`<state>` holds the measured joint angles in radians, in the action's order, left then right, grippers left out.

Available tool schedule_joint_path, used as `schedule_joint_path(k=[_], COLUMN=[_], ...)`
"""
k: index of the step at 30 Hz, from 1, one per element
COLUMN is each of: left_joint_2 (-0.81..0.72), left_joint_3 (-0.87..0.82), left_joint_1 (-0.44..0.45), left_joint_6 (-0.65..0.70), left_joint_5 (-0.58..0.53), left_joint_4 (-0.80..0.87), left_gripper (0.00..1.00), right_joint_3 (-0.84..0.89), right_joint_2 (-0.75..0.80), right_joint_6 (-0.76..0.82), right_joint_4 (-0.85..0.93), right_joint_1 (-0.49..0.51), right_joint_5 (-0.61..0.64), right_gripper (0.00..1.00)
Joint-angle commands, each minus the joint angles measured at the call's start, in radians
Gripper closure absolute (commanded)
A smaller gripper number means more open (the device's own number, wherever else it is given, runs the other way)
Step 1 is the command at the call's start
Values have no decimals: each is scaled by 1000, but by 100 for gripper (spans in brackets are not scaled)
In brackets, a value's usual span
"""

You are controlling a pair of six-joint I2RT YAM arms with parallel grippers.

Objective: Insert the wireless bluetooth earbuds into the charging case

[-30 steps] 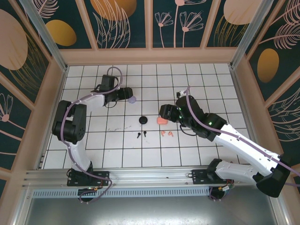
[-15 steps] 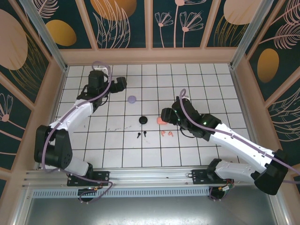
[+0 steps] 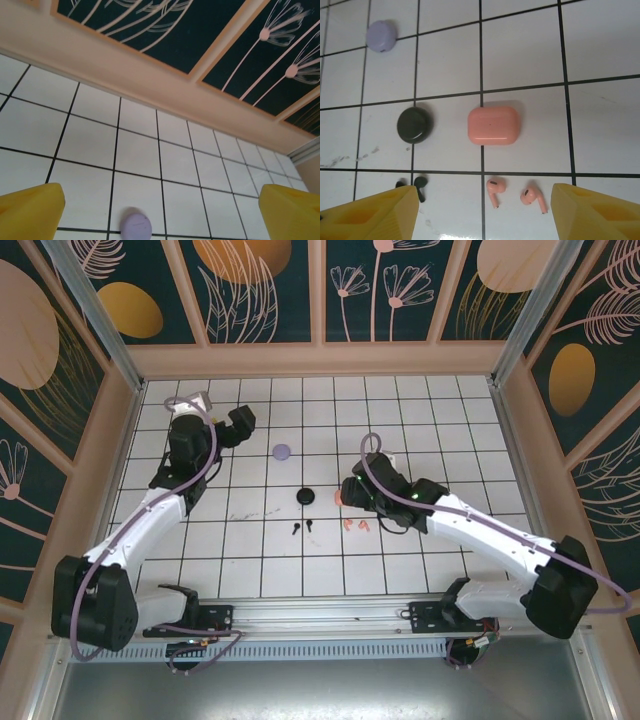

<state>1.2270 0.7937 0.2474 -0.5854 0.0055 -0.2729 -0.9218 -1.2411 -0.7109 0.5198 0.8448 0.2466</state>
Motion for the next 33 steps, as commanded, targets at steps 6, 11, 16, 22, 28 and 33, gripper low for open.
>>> schedule_joint_path(k=[6,11,16,22,28,33], left_joint_2=[-80,-81,-107,-79,-94,-104], left_joint_3=[-59,-74,-114,-92,-123,-150], left_joint_1=[-7,-8,-7,-6,-6,-5], left_joint_6=[-65,-107,-183,-255,-253,-237], left_joint_5=[-9,-6,-12,35,43,116], left_joint_4=[-81,-87,-108,-35,-31,-81], left_gripper=[1,1,1,1,1,1], right_joint_3=[-11,-56,-118,-169,-214,-242], right_joint_2=[-147,-247,-343,-429,-504,-551], right_joint_6=[15,58,93,104,122,120], right_joint_4=[-24,-26,-13,-8,-11,-16], right_joint_1=[-25,-52,-68,-90,-96,-101], right_joint_5=[-17,-82,-99,-108,-130,-135], right_gripper=[23,23,22,22,23,23])
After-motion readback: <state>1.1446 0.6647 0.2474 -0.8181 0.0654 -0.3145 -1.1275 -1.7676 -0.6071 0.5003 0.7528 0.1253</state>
